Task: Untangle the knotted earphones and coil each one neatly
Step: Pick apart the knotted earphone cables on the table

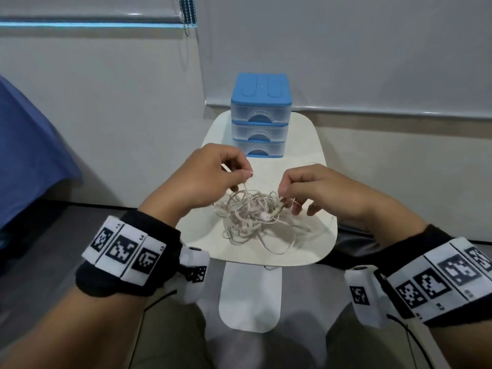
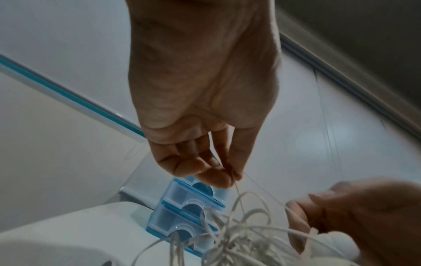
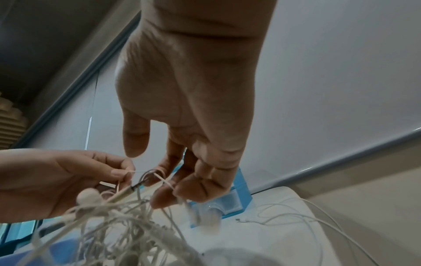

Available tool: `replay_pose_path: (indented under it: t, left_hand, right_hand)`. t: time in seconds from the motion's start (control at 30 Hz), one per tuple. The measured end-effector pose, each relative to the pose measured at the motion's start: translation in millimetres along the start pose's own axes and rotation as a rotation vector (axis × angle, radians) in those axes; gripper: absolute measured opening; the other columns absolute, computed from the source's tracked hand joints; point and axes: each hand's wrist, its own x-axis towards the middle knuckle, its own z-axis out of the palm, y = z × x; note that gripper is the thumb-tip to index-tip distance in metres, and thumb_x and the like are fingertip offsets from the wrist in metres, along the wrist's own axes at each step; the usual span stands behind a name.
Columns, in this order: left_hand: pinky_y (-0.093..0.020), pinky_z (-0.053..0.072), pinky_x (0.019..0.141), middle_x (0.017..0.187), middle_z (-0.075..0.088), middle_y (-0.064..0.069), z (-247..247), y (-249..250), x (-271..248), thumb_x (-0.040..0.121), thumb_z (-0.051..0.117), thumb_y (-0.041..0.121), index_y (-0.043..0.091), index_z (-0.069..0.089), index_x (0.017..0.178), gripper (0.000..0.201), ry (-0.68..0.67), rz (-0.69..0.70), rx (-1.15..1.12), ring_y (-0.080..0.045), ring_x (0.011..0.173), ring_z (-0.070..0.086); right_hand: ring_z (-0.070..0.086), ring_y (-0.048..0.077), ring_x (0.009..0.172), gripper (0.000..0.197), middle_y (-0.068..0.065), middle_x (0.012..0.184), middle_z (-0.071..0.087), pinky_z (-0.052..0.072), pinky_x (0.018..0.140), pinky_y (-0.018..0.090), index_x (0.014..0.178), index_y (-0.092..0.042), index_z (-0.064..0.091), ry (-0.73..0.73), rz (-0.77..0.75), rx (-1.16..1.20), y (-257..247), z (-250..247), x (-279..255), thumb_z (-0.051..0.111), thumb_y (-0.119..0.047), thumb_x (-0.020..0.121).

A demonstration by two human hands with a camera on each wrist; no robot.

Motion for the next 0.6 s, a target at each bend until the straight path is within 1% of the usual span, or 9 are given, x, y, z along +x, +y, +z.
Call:
replay_pose_path:
  t: [0.03, 0.1, 0.17, 0.27, 0.33, 0.4, 0.47, 0.53, 0.6]
  left_hand:
    - [-0.014, 0.043, 0.057, 0.082, 0.073, -0.002, -4.1, -2.1, 2.2, 0.096, 0.070, 0.013, 0.015, 0.073, 0.088, 0.009, 0.026, -0.026, -0.027, -0.011, 0.067, 0.068]
    - [-0.022, 0.045, 0.060, 0.082, 0.073, -0.003, -6.7, -6.2, 4.8, 0.101, 0.061, 0.011, 0.013, 0.068, 0.091, 0.012, 0.039, -0.080, -0.063, -0.011, 0.066, 0.068]
    - [-0.030, 0.046, 0.064, 0.081, 0.074, -0.001, -4.4, -10.9, 6.6, 0.104, 0.054, 0.013, 0.015, 0.064, 0.092, 0.016, 0.044, -0.133, -0.084, -0.011, 0.065, 0.069]
    - [-0.031, 0.046, 0.060, 0.080, 0.074, -0.003, -5.0, -17.4, 10.4, 0.107, 0.049, 0.013, 0.016, 0.058, 0.093, 0.017, 0.106, -0.192, -0.187, -0.014, 0.061, 0.069]
    - [-0.031, 0.046, 0.057, 0.081, 0.074, -0.006, -9.3, -18.4, 11.6, 0.108, 0.046, 0.013, 0.016, 0.056, 0.094, 0.017, 0.147, -0.229, -0.281, -0.016, 0.059, 0.068]
    - [-0.029, 0.046, 0.057, 0.086, 0.075, -0.010, -13.0, -18.0, 11.6, 0.109, 0.044, 0.013, 0.015, 0.055, 0.096, 0.017, 0.154, -0.247, -0.361, -0.018, 0.062, 0.069]
    - [-0.028, 0.046, 0.057, 0.092, 0.076, -0.011, -15.3, -17.4, 10.5, 0.110, 0.041, 0.012, 0.014, 0.055, 0.098, 0.018, 0.126, -0.250, -0.404, -0.019, 0.065, 0.070]
    - [-0.028, 0.045, 0.058, 0.096, 0.078, -0.012, -15.7, -18.3, 10.8, 0.110, 0.041, 0.013, 0.014, 0.055, 0.099, 0.018, 0.099, -0.247, -0.378, -0.018, 0.066, 0.069]
    - [-0.028, 0.042, 0.059, 0.094, 0.078, -0.009, -15.7, -19.1, 11.6, 0.109, 0.044, 0.013, 0.014, 0.057, 0.098, 0.017, 0.076, -0.218, -0.334, -0.015, 0.064, 0.066]
  right_hand:
    - [0.063, 0.014, 0.074, 0.018, -0.001, 0.077, 0.065, 0.042, 0.064, 0.028, 0.082, -0.014, 0.064, 0.017, 0.006, 0.038, 1.6, -1.5, 0.5, 0.065, -0.026, 0.095]
    - [0.063, 0.014, 0.076, 0.021, 0.001, 0.076, 0.066, 0.045, 0.064, 0.030, 0.081, -0.011, 0.066, 0.067, 0.000, 0.069, 3.5, -2.4, 3.3, 0.063, -0.023, 0.098]
    - [0.061, 0.011, 0.075, 0.021, 0.001, 0.076, 0.069, 0.048, 0.068, 0.029, 0.079, -0.012, 0.070, 0.119, -0.011, -0.010, 5.6, -1.2, 7.0, 0.063, -0.020, 0.097]
    - [0.058, 0.001, 0.071, 0.016, -0.007, 0.081, 0.073, 0.041, 0.067, 0.019, 0.079, -0.017, 0.073, 0.152, -0.017, -0.165, 9.7, -1.4, 7.8, 0.069, -0.022, 0.094]
    - [0.055, -0.001, 0.065, 0.015, -0.013, 0.075, 0.070, 0.039, 0.065, 0.019, 0.079, -0.016, 0.070, 0.100, -0.026, -0.219, 11.2, -1.7, 4.7, 0.073, -0.024, 0.092]
    - [0.060, 0.008, 0.071, 0.020, -0.011, 0.078, 0.069, 0.041, 0.067, 0.020, 0.079, -0.017, 0.065, 0.020, -0.045, -0.306, 11.9, -1.0, 0.5, 0.076, -0.030, 0.090]
    - [0.065, 0.019, 0.085, 0.026, -0.004, 0.092, 0.066, 0.044, 0.074, 0.019, 0.080, -0.016, 0.062, -0.012, -0.082, -0.363, 13.1, -0.6, -1.8, 0.076, -0.036, 0.089]
    - [0.064, 0.019, 0.090, 0.027, -0.006, 0.096, 0.061, 0.047, 0.082, 0.026, 0.078, -0.018, 0.064, 0.012, -0.128, -0.347, 13.4, -1.3, -3.4, 0.074, -0.040, 0.089]
    - [0.062, 0.017, 0.088, 0.024, -0.007, 0.095, 0.061, 0.049, 0.082, 0.030, 0.076, -0.019, 0.069, 0.054, -0.192, -0.320, 12.5, -1.4, -3.1, 0.072, -0.038, 0.091]
